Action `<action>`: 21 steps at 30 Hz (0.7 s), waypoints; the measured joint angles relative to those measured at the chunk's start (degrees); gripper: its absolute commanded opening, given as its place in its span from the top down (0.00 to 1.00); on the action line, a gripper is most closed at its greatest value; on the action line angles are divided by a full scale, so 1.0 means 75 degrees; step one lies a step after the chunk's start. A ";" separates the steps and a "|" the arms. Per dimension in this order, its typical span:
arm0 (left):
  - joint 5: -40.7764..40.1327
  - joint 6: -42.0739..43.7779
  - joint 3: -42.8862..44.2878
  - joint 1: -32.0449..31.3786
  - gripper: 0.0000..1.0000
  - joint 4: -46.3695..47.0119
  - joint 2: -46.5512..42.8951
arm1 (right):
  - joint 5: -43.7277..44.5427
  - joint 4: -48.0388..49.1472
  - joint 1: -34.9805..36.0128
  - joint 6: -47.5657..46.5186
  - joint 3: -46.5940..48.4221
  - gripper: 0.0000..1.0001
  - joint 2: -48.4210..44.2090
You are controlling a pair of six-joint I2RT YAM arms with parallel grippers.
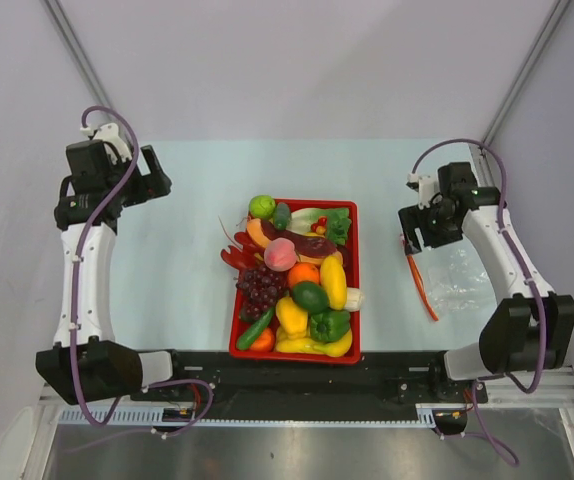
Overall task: Place the food in the zip-top bag and seal the zipper
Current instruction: Pick up the zipper food storage bag at the center of the board.
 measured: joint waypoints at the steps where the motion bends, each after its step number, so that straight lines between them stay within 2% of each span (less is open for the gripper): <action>1: 0.0020 -0.0003 0.0015 0.0000 0.00 0.0000 0.0044 | 0.0076 -0.0017 0.0009 0.0000 -0.0099 0.36 0.0105; 14: 0.0047 -0.0087 0.0026 0.0000 0.00 -0.0064 0.0239 | 0.0979 0.0679 -0.0093 0.0195 -0.1480 0.64 0.1291; 17: 0.0050 -0.0119 0.0026 0.0000 0.00 -0.0064 0.0236 | 0.1003 0.0915 -0.0248 0.0201 -0.1559 0.64 0.1524; 21: 0.0047 -0.0122 0.0017 0.0000 0.00 -0.0038 0.0236 | 0.0973 0.1218 -0.0493 0.0201 -0.1591 0.61 0.1853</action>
